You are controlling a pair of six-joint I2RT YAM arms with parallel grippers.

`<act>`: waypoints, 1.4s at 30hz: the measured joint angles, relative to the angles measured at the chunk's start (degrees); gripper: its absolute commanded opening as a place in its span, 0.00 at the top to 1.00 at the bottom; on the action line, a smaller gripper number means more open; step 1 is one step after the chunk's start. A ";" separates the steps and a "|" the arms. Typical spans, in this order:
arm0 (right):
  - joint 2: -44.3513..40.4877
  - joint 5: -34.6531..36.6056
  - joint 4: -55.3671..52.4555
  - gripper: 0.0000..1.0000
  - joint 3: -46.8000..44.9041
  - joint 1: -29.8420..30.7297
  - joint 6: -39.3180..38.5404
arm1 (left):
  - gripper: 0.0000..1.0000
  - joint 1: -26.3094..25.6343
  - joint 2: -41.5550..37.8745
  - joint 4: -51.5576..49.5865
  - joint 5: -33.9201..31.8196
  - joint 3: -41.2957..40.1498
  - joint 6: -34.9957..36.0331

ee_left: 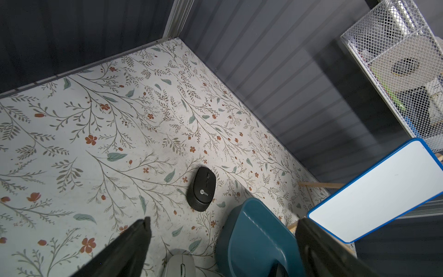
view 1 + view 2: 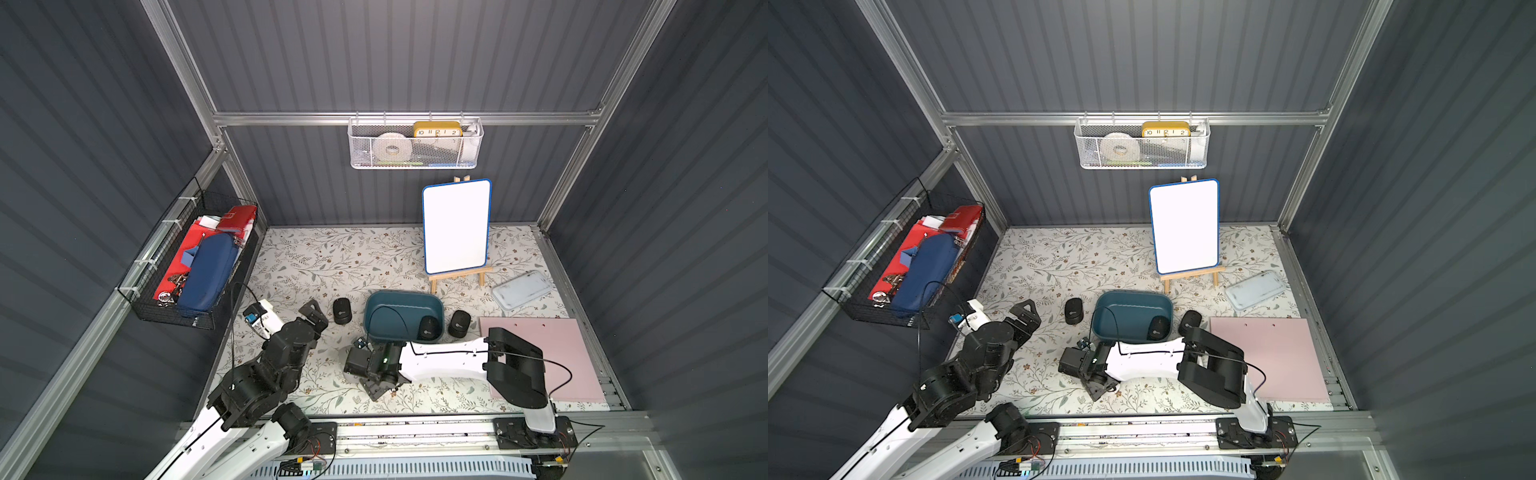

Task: Take out the mouse from the storage box
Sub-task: Place the mouse at the center of the board, then pick up the mouse from the storage box.

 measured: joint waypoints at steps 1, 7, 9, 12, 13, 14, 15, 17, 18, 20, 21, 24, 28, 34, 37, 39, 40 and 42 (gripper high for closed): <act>0.00 0.33 -0.33 0.23 0.00 0.02 0.00 | 0.00 0.00 -0.07 0.00 0.00 0.00 0.00; -0.35 2.36 -1.31 0.20 0.02 0.02 -0.63 | 0.01 0.00 -0.04 0.02 0.00 0.02 0.04; -1.14 3.23 -1.70 0.20 0.02 0.02 -0.81 | 0.01 0.00 0.55 0.02 0.00 0.35 0.09; -3.80 5.20 -2.27 0.20 -0.04 0.02 -1.31 | 0.01 0.00 2.16 0.17 0.02 1.42 0.46; -5.42 6.12 -2.29 0.20 -0.31 0.02 -1.77 | 0.01 0.00 2.71 0.39 0.04 1.73 0.70; -7.39 7.21 -1.99 0.20 -0.92 0.02 -2.21 | 0.01 0.00 3.17 0.76 0.17 1.95 0.98; -9.40 8.28 -1.64 0.20 -1.77 0.02 -2.69 | 0.01 0.00 3.63 1.18 0.42 2.10 1.33; -14.27 10.58 -1.27 0.20 -3.78 -0.15 -3.69 | 0.00 0.00 4.50 2.60 1.18 2.14 2.23; -16.17 11.58 -1.22 0.20 -4.48 -0.28 -4.11 | 0.00 0.00 4.90 3.23 1.70 2.14 2.69; -20.41 14.12 -1.20 0.19 -5.92 -0.81 -4.81 | 0.01 0.00 6.14 5.31 3.10 2.16 3.93; -22.08 15.28 -1.11 0.19 -6.60 -1.20 -5.09 | 0.01 0.00 6.93 6.36 3.96 2.16 4.50; -27.39 18.86 -0.72 0.19 -9.70 -3.15 -5.31 | 0.01 0.00 11.04 9.75 6.99 2.80 6.56; -35.26 23.47 0.20 0.19 -16.72 -6.99 -4.63 | 0.01 0.00 20.22 14.93 11.76 5.79 11.32; -49.40 27.93 1.84 0.15 -28.48 -16.15 -2.25 | 0.01 -1.84 38.66 21.66 21.46 12.11 17.92; -54.82 28.41 2.43 0.14 -32.09 -20.35 -1.64 | 0.01 -3.02 46.10 25.49 28.30 13.16 21.11; -56.76 29.38 2.95 0.13 -34.16 -22.05 -1.33 | 0.01 -3.52 49.96 26.08 32.44 13.70 23.32; -57.29 29.81 3.15 0.13 -35.19 -22.75 -1.09 | 0.01 -3.63 52.00 25.94 34.10 14.43 24.28; -57.88 30.32 3.39 0.13 -37.13 -24.15 -0.66 | 0.01 -3.98 56.37 25.99 37.38 16.39 26.05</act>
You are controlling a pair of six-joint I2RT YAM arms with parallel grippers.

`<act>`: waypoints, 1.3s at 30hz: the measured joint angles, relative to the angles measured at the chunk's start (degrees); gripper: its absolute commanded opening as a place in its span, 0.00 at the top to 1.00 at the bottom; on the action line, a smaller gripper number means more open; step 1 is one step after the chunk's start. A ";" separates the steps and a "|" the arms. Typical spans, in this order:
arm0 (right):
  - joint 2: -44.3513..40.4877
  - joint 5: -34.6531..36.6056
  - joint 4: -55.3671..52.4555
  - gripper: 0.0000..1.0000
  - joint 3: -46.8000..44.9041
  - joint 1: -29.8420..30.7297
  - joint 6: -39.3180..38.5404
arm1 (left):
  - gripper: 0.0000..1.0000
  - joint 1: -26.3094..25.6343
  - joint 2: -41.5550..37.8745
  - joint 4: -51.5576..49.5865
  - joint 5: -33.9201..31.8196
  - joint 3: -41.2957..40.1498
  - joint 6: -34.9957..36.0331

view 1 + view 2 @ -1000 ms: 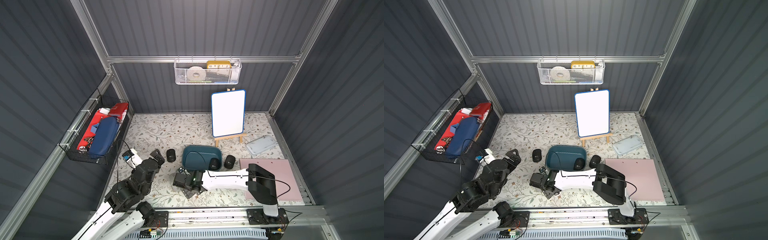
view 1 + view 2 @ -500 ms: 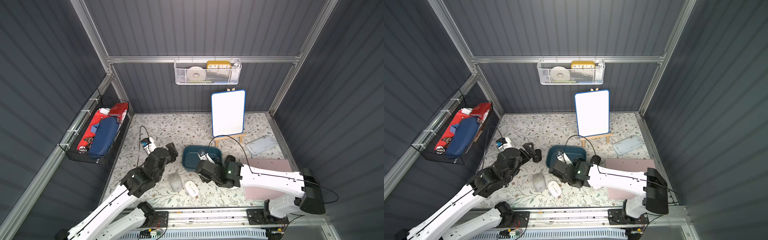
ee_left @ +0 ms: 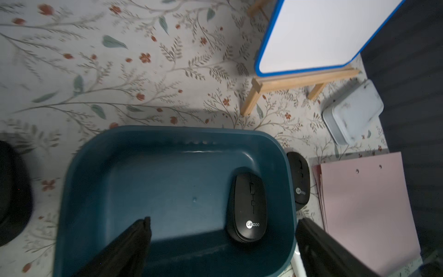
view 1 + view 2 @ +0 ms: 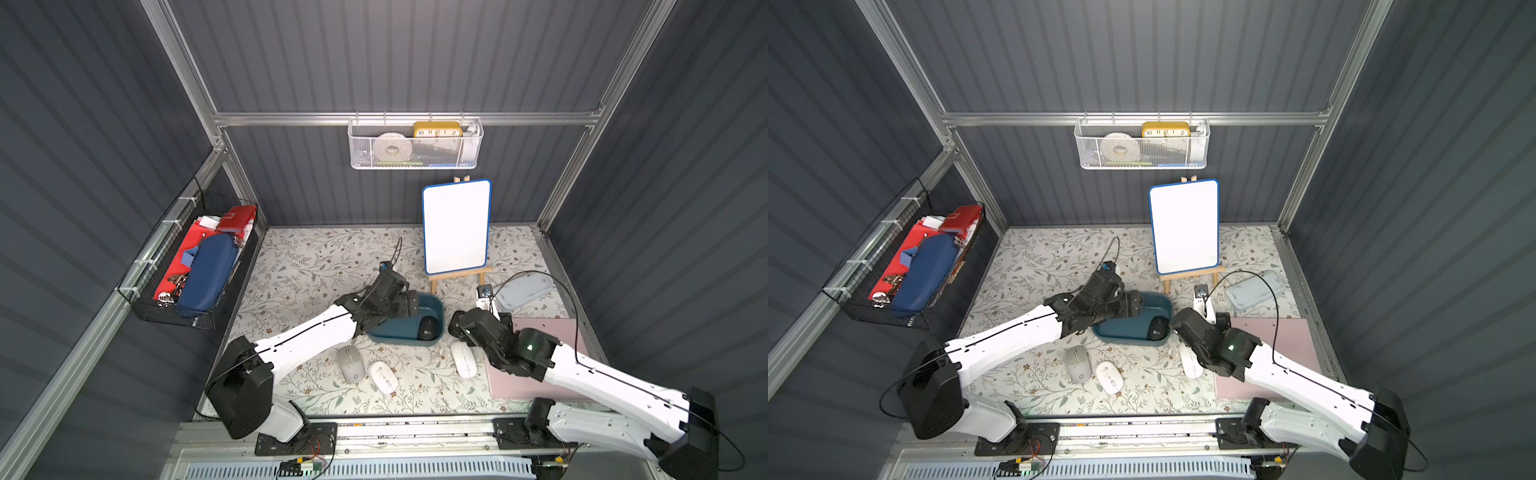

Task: Take out the mouse from the storage box
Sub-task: Pick up the mouse from the storage box.

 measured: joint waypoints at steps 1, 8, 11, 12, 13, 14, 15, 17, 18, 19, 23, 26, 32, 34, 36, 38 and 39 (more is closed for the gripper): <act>-0.28 0.13 0.04 0.13 -0.92 -0.85 0.20 | 0.01 -0.11 2.03 0.28 1.90 0.72 1.01; -4.55 -0.76 2.23 0.12 -5.51 -5.03 1.51 | 0.01 -0.70 8.72 0.63 10.67 1.18 5.55; -5.01 -1.95 3.50 0.12 -6.58 -5.60 1.75 | 0.03 -1.14 11.39 -0.87 11.43 3.32 7.39; -4.94 -2.36 3.67 0.12 -6.78 -5.68 1.90 | 0.03 -1.38 12.22 -1.27 11.41 4.13 7.87; -4.83 -2.69 3.78 0.12 -6.86 -5.81 2.12 | 0.04 -1.60 13.27 -1.68 11.32 5.11 8.31; -4.72 -2.93 4.00 0.12 -6.88 -5.86 2.38 | 0.05 -1.88 14.27 -2.14 11.08 6.05 8.68; -4.72 -3.19 4.15 0.12 -6.91 -5.90 2.62 | 0.05 -2.14 15.13 -2.47 10.91 6.78 8.96; -4.74 -3.76 4.59 0.12 -6.97 -5.90 2.93 | 0.07 -2.73 17.16 -3.63 10.08 8.28 9.53; -4.74 -3.96 4.76 0.12 -7.06 -5.90 2.99 | 0.07 -3.02 18.01 -4.00 9.75 8.83 9.79; -4.74 -4.09 4.96 0.12 -7.26 -5.90 3.10 | 0.09 -3.37 19.17 -4.55 9.49 9.51 9.99; -4.68 -4.09 5.31 0.12 -7.72 -5.97 3.13 | 0.14 -4.66 23.32 -6.67 8.00 12.31 10.32; -4.52 -4.09 5.44 0.12 -7.69 -6.01 3.13 | 0.17 -5.33 24.98 -7.52 7.21 13.97 10.27; -3.50 -4.09 5.66 0.12 -7.69 -6.23 3.10 | 0.20 -5.55 25.35 -9.35 3.93 14.86 9.31; -3.32 -4.09 5.68 0.12 -7.72 -6.23 3.10 | 0.22 -5.57 25.33 -9.46 3.23 14.86 8.87; -3.21 -4.13 5.70 0.12 -7.69 -6.23 3.10 | 0.22 -5.62 25.05 -9.77 2.27 14.80 8.46; -3.15 -4.33 5.77 0.12 -7.69 -6.23 3.10 | 0.22 -5.55 24.50 -10.16 0.98 14.29 8.09; -3.04 -4.46 5.88 0.12 -7.69 -6.23 3.10 | 0.22 -5.55 24.09 -10.40 0.44 13.94 7.80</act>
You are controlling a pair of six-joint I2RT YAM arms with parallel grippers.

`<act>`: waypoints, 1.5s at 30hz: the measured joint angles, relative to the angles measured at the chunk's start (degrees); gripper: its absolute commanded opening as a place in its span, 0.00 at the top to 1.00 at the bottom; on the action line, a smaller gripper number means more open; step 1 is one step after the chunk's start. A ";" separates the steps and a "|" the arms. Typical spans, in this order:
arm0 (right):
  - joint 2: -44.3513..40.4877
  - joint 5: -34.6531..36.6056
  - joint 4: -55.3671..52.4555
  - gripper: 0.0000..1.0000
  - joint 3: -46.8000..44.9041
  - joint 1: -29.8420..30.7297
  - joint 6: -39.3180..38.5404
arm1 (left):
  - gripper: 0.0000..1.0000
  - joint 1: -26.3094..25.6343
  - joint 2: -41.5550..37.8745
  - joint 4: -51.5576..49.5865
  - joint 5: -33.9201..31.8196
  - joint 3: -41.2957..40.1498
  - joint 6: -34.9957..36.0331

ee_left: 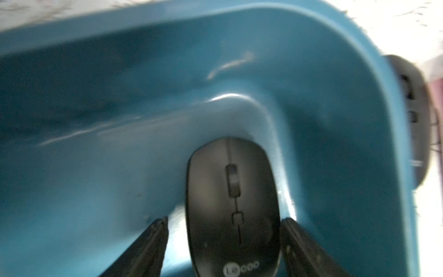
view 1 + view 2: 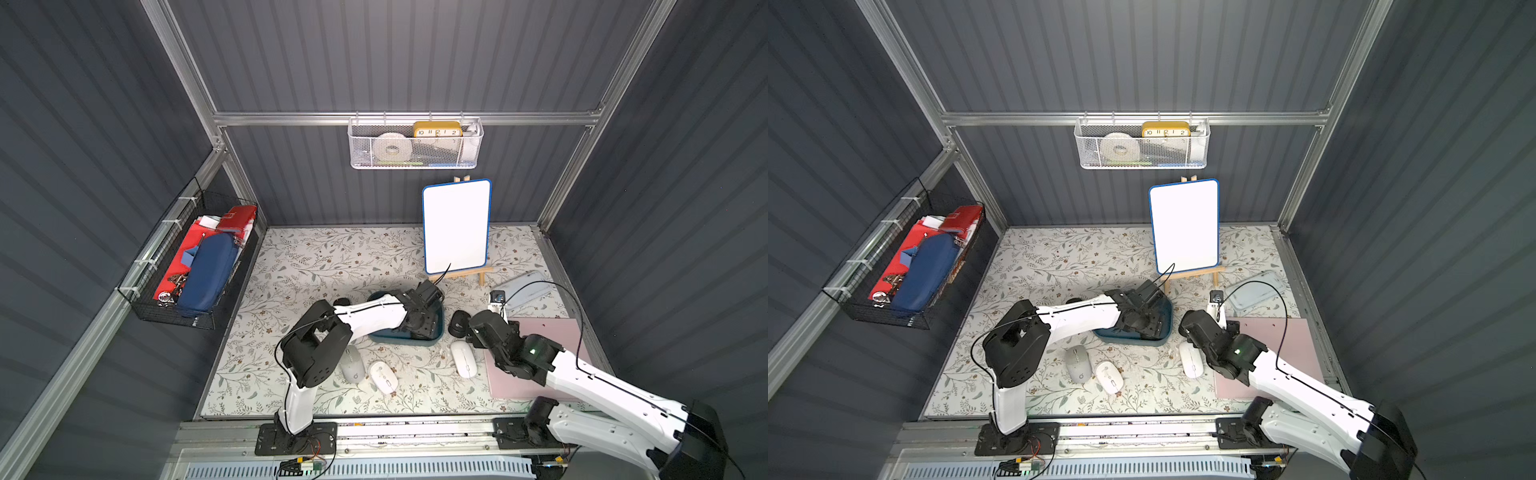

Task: Take out the mouse from the storage box
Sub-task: Pick up the mouse from the storage box.

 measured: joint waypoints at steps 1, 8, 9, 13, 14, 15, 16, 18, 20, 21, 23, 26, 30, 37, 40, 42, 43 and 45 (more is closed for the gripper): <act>0.22 -0.22 0.13 0.12 0.00 0.00 0.00 | 0.20 0.00 -0.44 -0.33 -0.59 -0.31 -0.20; 2.10 -1.86 0.70 0.12 0.00 0.00 0.09 | 0.04 0.00 -2.62 -1.18 -2.49 -0.52 -1.36; 2.14 -2.03 0.72 0.12 0.00 0.00 0.09 | 0.02 0.00 -2.62 -1.01 -2.40 -0.46 -1.31; 2.12 -2.21 0.74 0.12 0.13 0.00 0.09 | 0.02 0.00 -2.36 -0.96 -1.42 -0.22 -1.09; 2.10 -2.21 0.74 0.12 0.13 0.00 0.09 | 0.02 0.00 -2.05 -0.94 -1.16 0.07 -1.09; 2.10 -2.21 0.74 0.12 0.13 0.00 0.09 | 0.03 0.00 -1.60 -0.94 -0.96 0.42 -1.07; 2.10 -2.21 0.72 0.12 0.13 0.00 0.09 | 0.03 0.00 -1.14 -0.92 -0.85 0.70 -1.05; 2.01 -2.23 0.72 0.12 0.13 0.00 0.13 | 0.04 0.00 -0.35 -0.87 -0.61 0.83 -0.87; 1.99 -2.25 0.74 0.12 0.13 0.00 0.24 | 0.07 0.00 0.44 -0.96 -0.26 0.94 -0.63; 2.01 -2.32 0.72 0.12 0.13 0.00 0.24 | 0.08 0.00 0.98 -0.98 -0.22 1.07 -0.50; 2.01 -2.43 0.72 0.12 0.15 0.00 0.33 | 0.11 0.00 1.99 -1.22 -0.28 1.40 -0.35; 2.12 -2.47 0.74 0.12 0.22 0.00 0.59 | 0.18 0.00 3.17 -1.53 -1.01 1.68 -0.13; 2.54 -2.71 0.72 0.12 0.39 0.00 0.76 | 0.28 0.00 3.17 -1.81 -2.29 1.73 -0.37; 2.80 -2.91 0.72 0.13 0.83 0.00 0.92 | 0.46 0.00 2.54 -2.10 -4.83 1.70 -1.18; 2.80 -3.02 0.66 0.13 1.07 0.00 0.96 | 0.49 0.00 1.14 -2.19 -5.92 1.68 -1.18; 2.78 -3.06 0.59 0.13 1.25 0.00 1.05 | 0.51 0.00 0.11 -2.21 -6.47 1.70 -1.18; 2.75 -3.04 0.52 0.13 1.33 0.00 1.05 | 0.51 0.00 -0.46 -2.25 -6.82 1.68 -1.20; 2.69 -3.04 0.37 0.13 1.42 0.00 1.09 | 0.52 0.00 -1.55 -2.47 -7.45 1.70 -1.44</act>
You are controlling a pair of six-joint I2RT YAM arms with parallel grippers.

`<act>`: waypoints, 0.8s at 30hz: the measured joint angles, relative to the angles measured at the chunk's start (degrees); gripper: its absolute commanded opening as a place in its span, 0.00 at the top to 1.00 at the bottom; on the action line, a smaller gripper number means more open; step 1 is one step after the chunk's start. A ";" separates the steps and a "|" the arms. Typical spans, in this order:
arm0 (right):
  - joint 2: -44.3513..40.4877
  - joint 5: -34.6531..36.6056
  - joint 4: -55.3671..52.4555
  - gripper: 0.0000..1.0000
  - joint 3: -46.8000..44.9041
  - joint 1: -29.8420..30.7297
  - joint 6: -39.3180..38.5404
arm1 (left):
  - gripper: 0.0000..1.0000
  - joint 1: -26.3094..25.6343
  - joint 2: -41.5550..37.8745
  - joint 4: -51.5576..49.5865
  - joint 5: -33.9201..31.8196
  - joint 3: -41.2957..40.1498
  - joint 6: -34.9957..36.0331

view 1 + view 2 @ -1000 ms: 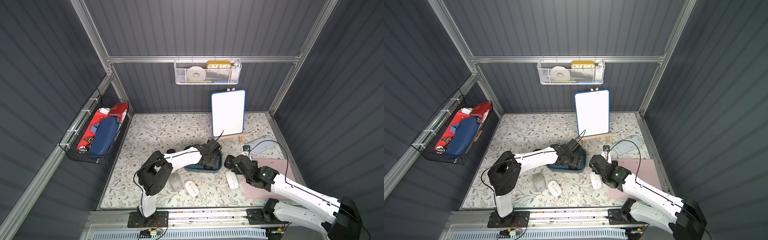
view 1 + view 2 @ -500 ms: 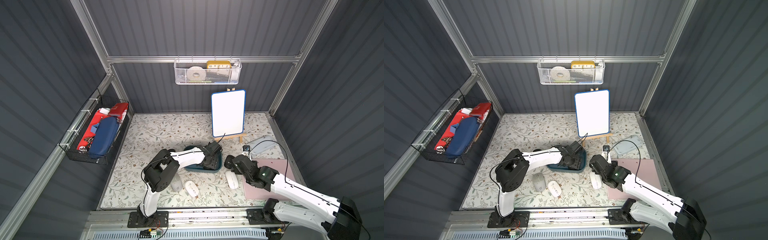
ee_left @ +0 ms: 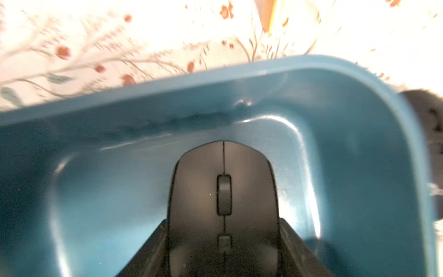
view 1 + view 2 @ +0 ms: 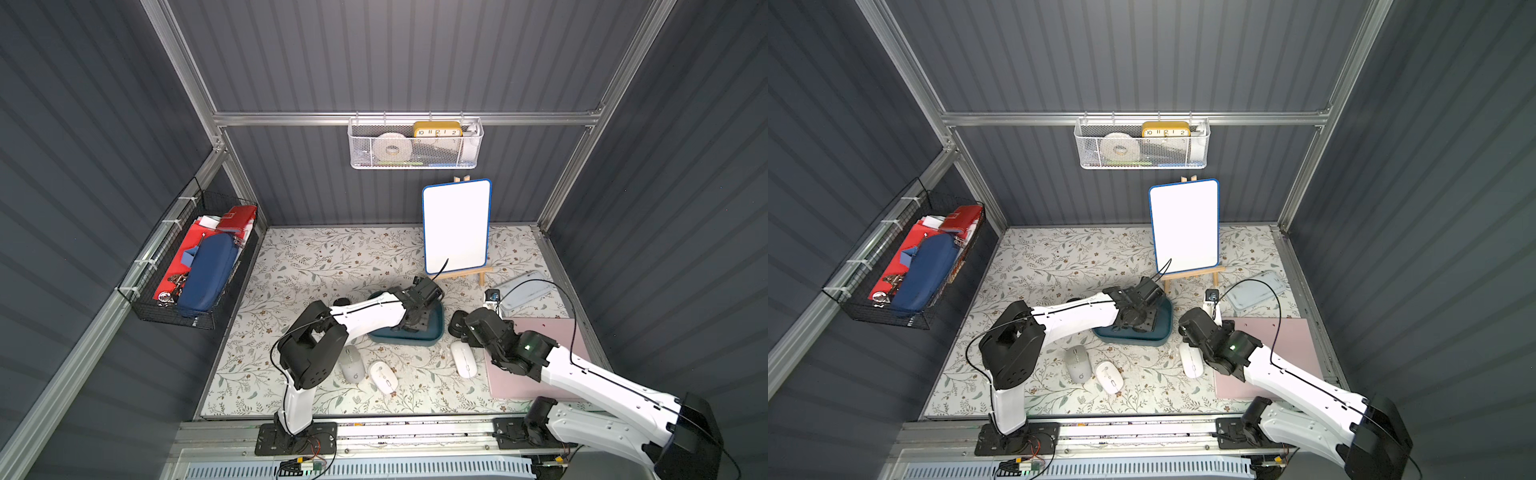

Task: Take out the mouse from the storage box
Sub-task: Pick up the mouse from the storage box, then place the mouse at the center of the board.

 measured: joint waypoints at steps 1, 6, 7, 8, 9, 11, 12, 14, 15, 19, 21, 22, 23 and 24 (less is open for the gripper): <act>-0.07 0.04 -0.26 0.13 0.00 0.00 0.02 | 0.52 0.00 -0.72 -0.35 -0.37 0.00 -0.17; -1.18 1.70 -2.49 0.13 0.37 0.00 1.53 | 0.52 -0.11 -6.56 -1.70 -0.83 -0.39 -0.68; -1.62 2.21 -2.95 0.13 0.37 0.00 1.97 | 0.52 -0.33 -8.39 -1.75 -0.81 -0.81 -0.85; -2.03 2.60 -3.45 0.13 0.42 0.00 2.36 | 0.52 -0.68 -9.84 -1.88 -0.83 -1.14 -1.05; -2.60 3.04 -3.96 0.13 0.42 0.00 2.82 | 0.52 -1.31 -11.50 -2.05 -0.85 -1.46 -1.31; -3.63 3.82 -4.94 0.13 0.42 0.00 3.63 | 0.52 -3.23 -13.77 -2.49 -0.85 -1.84 -1.75; -4.28 4.22 -5.46 0.13 0.42 0.00 3.96 | 0.52 -4.59 -14.51 -2.78 -0.87 -1.99 -1.95; -5.64 5.07 -6.49 0.13 0.42 0.00 4.74 | 0.52 -7.54 -15.21 -3.19 -0.90 -2.45 -2.38; -6.34 5.44 -7.04 0.13 0.44 0.00 4.98 | 0.52 -9.25 -15.32 -3.50 -0.87 -2.82 -2.69; -8.98 7.10 -9.49 0.13 1.18 0.00 5.64 | 0.52 -14.25 -15.45 -4.92 -0.42 -4.90 -3.67; -10.38 8.04 -10.73 0.13 1.68 -0.02 6.08 | 0.52 -16.24 -15.58 -5.51 -0.33 -6.27 -4.22; -11.10 8.46 -11.15 0.12 1.77 -0.04 6.25 | 0.52 -16.96 -15.63 -5.68 -0.28 -6.80 -4.31; -12.00 8.85 -11.56 0.13 1.79 -0.04 6.43 | 0.52 -17.86 -15.65 -5.84 -0.24 -7.37 -4.48; -12.79 9.07 -11.98 0.13 1.79 -0.04 6.47 | 0.52 -18.71 -15.65 -5.99 -0.11 -7.87 -4.63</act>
